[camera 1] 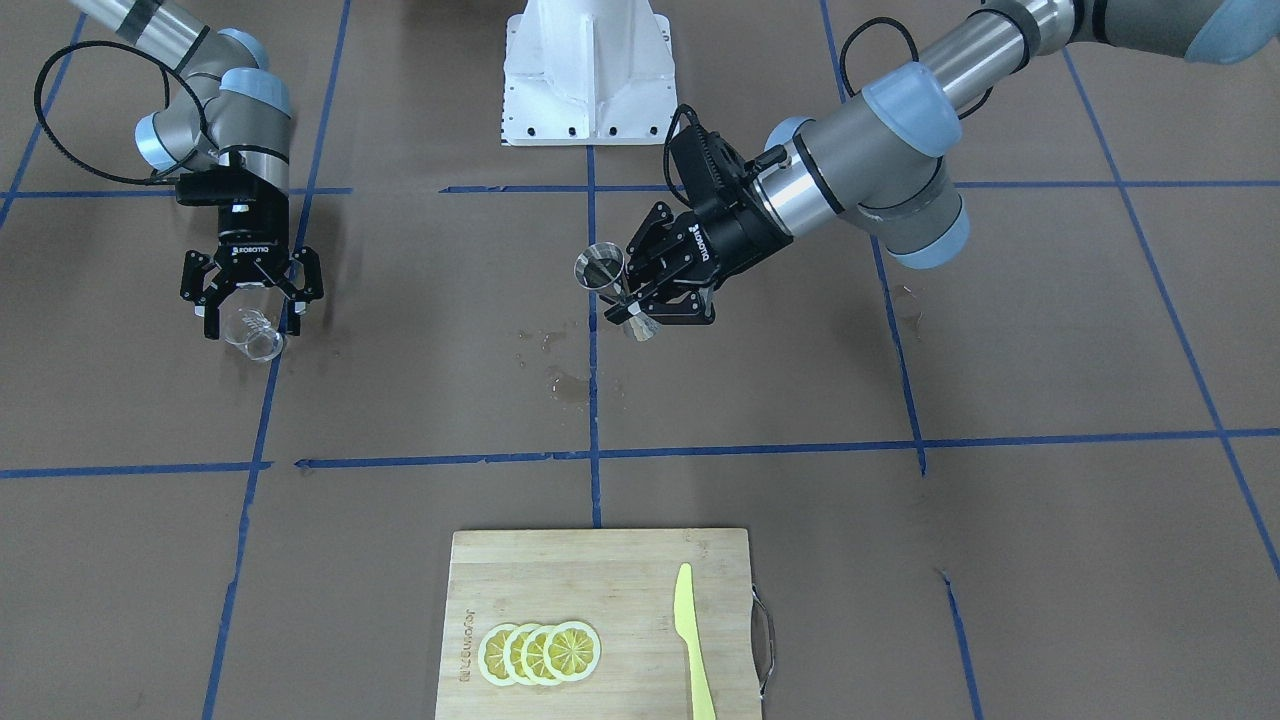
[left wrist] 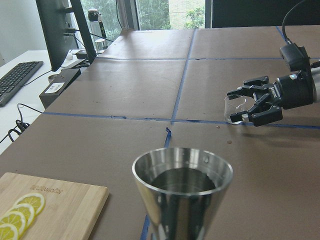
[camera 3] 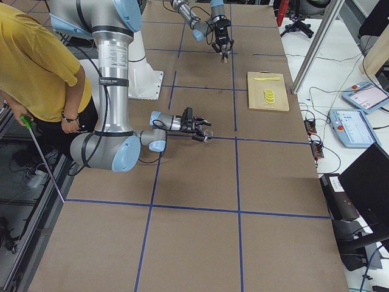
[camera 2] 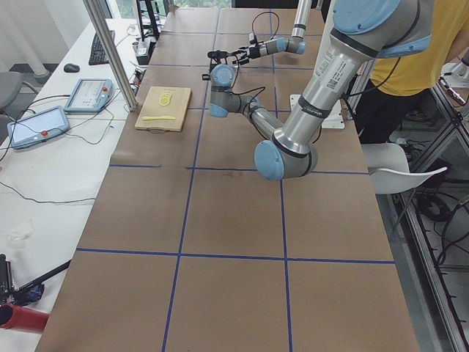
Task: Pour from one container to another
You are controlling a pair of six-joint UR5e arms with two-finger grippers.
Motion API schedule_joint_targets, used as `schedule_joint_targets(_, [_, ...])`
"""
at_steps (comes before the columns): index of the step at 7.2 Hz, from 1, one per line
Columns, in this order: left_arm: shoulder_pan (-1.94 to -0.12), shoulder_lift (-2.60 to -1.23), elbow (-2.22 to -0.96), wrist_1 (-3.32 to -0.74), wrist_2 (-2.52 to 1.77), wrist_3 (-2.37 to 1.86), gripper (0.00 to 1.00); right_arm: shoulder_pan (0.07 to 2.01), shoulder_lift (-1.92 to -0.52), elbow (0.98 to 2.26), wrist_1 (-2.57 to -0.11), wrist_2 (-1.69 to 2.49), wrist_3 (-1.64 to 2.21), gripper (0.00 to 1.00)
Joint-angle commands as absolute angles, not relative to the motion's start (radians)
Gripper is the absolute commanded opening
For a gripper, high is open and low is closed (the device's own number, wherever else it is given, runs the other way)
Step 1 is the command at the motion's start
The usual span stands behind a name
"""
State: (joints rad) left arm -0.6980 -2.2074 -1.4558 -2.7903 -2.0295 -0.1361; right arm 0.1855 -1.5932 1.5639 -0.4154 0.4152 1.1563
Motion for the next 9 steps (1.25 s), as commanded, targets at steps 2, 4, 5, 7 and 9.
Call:
schedule_joint_targets(2, [-0.698, -2.207, -1.456, -2.79, -2.029, -0.137, 0.0, 0.19, -1.605, 1.712, -0.42, 0.385, 0.996, 1.0])
schedule_joint_targets(4, [-0.698, -2.206, -1.456, -2.792, -2.029, -0.135, 0.0, 0.277, -1.603, 1.733, -0.422, 0.579, 0.989, 1.0])
schedule_joint_targets(5, [-0.699, -2.206, -1.456, -2.792, -2.029, -0.135, 0.0, 0.352, -1.603, 1.735, -0.422, 0.71, 0.989, 1.0])
schedule_joint_targets(7, [-0.698, -2.207, -1.456, -2.79, -2.016, -0.137, 0.0, 0.577, -1.611, 1.738, -0.466, 1.046, 0.986, 1.0])
schedule_joint_targets(9, [-0.698, -2.207, -1.456, -2.79, -2.007, -0.137, 0.0, 0.856, -1.598, 1.747, -0.599, 1.452, 0.929, 1.0])
